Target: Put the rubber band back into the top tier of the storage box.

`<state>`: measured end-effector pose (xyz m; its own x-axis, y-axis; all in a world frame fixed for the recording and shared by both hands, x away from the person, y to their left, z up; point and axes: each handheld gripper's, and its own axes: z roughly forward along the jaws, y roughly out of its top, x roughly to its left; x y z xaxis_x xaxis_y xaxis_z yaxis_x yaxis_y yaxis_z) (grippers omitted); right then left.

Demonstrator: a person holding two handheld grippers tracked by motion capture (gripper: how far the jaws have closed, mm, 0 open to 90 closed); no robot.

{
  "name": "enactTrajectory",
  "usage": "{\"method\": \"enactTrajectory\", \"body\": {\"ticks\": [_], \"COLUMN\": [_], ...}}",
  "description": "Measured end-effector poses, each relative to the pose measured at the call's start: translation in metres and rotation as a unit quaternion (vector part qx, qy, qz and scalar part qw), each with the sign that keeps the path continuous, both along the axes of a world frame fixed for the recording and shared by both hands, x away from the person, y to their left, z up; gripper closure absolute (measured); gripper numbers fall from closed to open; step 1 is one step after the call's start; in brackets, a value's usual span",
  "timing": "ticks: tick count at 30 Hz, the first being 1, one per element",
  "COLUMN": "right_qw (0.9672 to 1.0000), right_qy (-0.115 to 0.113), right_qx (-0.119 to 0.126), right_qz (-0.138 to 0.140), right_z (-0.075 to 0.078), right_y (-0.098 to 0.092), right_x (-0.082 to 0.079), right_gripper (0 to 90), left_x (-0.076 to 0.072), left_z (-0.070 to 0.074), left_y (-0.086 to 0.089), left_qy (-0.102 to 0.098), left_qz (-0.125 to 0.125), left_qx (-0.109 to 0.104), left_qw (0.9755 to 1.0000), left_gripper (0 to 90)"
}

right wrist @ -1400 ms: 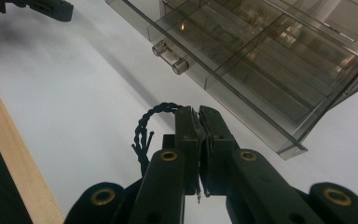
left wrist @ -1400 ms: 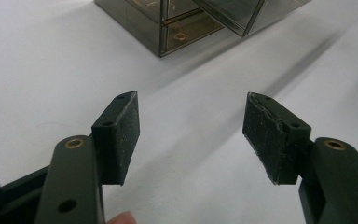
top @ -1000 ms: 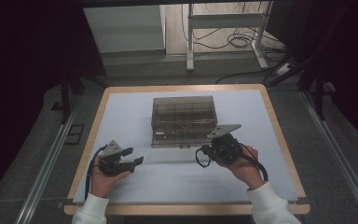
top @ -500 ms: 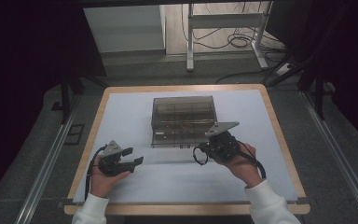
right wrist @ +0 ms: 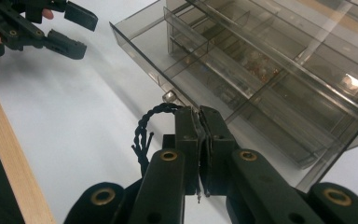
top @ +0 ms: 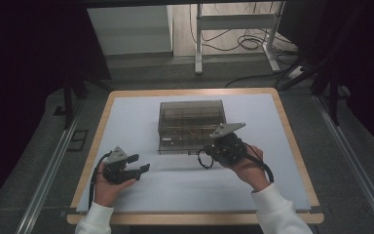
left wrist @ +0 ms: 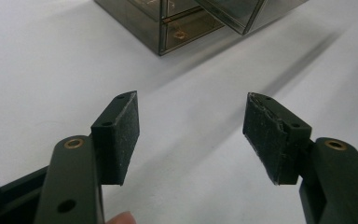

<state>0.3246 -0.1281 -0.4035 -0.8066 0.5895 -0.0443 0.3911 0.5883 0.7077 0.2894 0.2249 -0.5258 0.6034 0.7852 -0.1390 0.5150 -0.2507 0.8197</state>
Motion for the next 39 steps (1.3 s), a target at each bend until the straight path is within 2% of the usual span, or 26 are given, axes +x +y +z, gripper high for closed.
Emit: {"method": "enactTrajectory", "body": {"ticks": [23, 39], "right_qw": [0.9999, 0.9998], "right_qy": [-0.004, -0.001], "right_qx": [0.013, 0.022], "right_qz": [0.001, -0.002], "right_z": [0.012, 0.014], "right_y": [0.022, 0.033], "right_x": [0.022, 0.035], "right_gripper": [86.7, 86.6], "left_x": [0.0, 0.0], "left_z": [0.001, 0.0], "left_y": [0.002, 0.005], "left_qy": [-0.001, 0.0], "left_qz": [0.001, 0.003], "left_qx": [-0.001, -0.001], "left_qw": [1.0, 1.0], "left_gripper": [36.0, 35.9]}}
